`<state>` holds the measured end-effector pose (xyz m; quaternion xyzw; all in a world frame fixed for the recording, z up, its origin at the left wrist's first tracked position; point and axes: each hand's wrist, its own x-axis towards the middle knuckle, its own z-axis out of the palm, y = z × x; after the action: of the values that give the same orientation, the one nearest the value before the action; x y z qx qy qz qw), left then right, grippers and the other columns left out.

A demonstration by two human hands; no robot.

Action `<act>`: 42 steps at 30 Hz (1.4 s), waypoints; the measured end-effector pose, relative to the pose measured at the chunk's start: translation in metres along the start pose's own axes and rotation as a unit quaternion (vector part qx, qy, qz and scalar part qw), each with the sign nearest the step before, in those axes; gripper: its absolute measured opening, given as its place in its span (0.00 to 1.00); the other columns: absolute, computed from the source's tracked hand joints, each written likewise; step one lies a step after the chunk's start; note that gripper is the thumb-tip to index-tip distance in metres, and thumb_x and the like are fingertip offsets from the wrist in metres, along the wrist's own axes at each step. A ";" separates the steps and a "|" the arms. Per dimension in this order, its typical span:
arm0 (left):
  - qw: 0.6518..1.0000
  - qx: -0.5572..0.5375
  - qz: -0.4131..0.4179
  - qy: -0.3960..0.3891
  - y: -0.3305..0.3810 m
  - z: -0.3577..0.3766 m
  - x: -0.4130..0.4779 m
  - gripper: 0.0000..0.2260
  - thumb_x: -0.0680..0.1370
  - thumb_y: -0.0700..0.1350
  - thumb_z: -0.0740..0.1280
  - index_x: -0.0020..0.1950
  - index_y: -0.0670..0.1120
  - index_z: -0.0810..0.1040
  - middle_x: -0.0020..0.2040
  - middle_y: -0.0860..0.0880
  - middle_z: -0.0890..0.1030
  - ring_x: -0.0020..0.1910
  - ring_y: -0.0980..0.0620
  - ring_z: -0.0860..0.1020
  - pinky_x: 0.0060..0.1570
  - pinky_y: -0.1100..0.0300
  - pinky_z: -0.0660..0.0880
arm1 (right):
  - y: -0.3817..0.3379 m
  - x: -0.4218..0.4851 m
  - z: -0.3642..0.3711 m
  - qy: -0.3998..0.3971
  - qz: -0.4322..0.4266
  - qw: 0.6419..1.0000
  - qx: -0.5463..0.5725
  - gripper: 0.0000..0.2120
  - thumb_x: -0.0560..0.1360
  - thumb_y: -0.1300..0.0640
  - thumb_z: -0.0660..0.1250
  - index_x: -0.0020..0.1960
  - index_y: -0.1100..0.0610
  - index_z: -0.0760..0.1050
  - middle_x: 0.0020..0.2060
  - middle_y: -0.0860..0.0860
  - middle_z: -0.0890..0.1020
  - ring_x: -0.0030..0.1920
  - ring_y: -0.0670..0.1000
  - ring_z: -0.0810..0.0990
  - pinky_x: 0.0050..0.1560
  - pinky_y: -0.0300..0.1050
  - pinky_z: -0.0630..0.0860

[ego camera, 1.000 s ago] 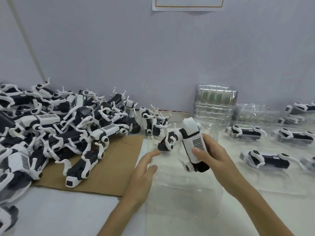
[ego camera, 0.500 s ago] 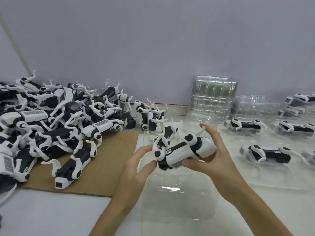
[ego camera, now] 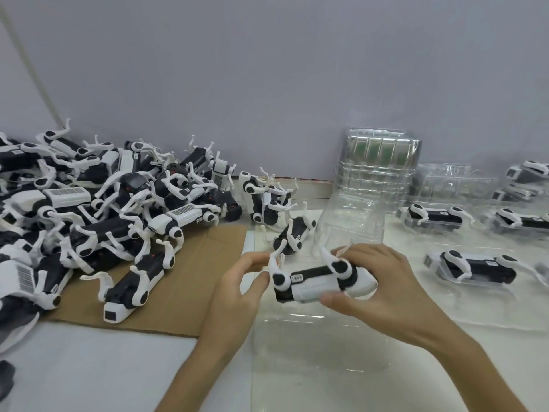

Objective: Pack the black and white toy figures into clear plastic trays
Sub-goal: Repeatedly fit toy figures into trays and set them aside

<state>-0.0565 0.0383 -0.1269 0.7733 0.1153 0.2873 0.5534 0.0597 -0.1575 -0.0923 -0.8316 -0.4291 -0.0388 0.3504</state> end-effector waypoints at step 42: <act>0.969 -0.130 -0.145 -0.153 -0.002 0.010 -0.005 0.24 0.68 0.44 0.66 0.63 0.59 0.79 0.64 0.58 0.80 0.68 0.57 0.74 0.70 0.50 0.67 | 0.012 -0.001 -0.018 -0.281 0.073 0.943 0.164 0.34 0.64 0.49 0.75 0.65 0.27 0.68 0.65 0.24 0.69 0.68 0.30 0.66 0.69 0.36 0.65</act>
<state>-0.0551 0.0285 -0.1323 0.7048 0.1016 0.0945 0.6957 0.0721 -0.1738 -0.0858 -0.7684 -0.4488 0.2936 0.3491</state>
